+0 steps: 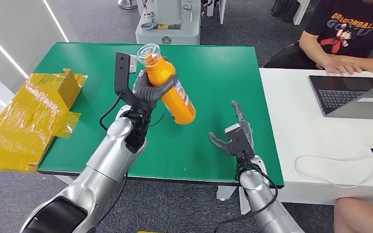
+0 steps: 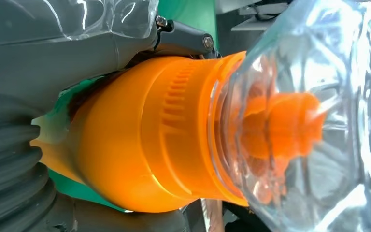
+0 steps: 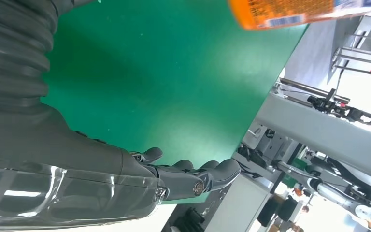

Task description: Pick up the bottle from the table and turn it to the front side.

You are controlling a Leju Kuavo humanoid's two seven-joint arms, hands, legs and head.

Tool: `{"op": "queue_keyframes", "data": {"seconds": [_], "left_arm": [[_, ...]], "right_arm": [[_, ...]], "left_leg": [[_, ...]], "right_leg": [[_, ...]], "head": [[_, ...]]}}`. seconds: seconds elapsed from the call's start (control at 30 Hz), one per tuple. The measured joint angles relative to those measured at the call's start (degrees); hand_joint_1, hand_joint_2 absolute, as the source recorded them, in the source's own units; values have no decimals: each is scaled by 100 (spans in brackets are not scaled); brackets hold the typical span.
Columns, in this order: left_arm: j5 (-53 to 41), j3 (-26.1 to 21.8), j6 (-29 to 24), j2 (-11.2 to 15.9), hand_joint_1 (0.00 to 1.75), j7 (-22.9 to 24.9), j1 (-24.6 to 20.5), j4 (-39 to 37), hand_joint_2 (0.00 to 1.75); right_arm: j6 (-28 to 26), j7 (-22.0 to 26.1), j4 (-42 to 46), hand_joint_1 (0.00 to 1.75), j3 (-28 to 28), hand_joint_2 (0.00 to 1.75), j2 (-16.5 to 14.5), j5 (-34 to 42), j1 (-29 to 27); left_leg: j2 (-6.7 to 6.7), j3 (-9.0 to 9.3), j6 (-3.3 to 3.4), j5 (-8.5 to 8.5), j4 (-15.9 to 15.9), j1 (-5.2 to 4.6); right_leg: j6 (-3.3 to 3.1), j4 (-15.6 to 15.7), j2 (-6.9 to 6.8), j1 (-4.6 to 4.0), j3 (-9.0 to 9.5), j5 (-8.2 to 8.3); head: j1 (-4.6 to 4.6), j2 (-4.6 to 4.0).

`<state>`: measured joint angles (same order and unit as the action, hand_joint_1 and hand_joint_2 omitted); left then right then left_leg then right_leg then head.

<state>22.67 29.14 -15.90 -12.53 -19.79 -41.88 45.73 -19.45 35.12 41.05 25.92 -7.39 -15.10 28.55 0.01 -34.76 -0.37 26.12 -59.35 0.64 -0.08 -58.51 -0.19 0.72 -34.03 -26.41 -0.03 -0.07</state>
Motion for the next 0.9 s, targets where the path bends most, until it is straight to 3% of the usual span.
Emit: {"op": "queue_keyframes", "data": {"seconds": [0.5,0.9], "left_arm": [[-444,-555,-268,673,175,-138,-160,443,175],[-1472,-700,-514,1421,175,-232,-295,604,175]], "right_arm": [[-57,46,57,0,2,175,35,87,-105],[-170,-1,342,0,4,175,139,79,-408]], "left_leg": [[3,0,0,0,0,1],[5,0,-1,-1,0,1]], "right_leg": [[0,-3,6,0,-3,0],[0,-5,10,0,-6,0]], "head": [[0,0],[1,0]]}}
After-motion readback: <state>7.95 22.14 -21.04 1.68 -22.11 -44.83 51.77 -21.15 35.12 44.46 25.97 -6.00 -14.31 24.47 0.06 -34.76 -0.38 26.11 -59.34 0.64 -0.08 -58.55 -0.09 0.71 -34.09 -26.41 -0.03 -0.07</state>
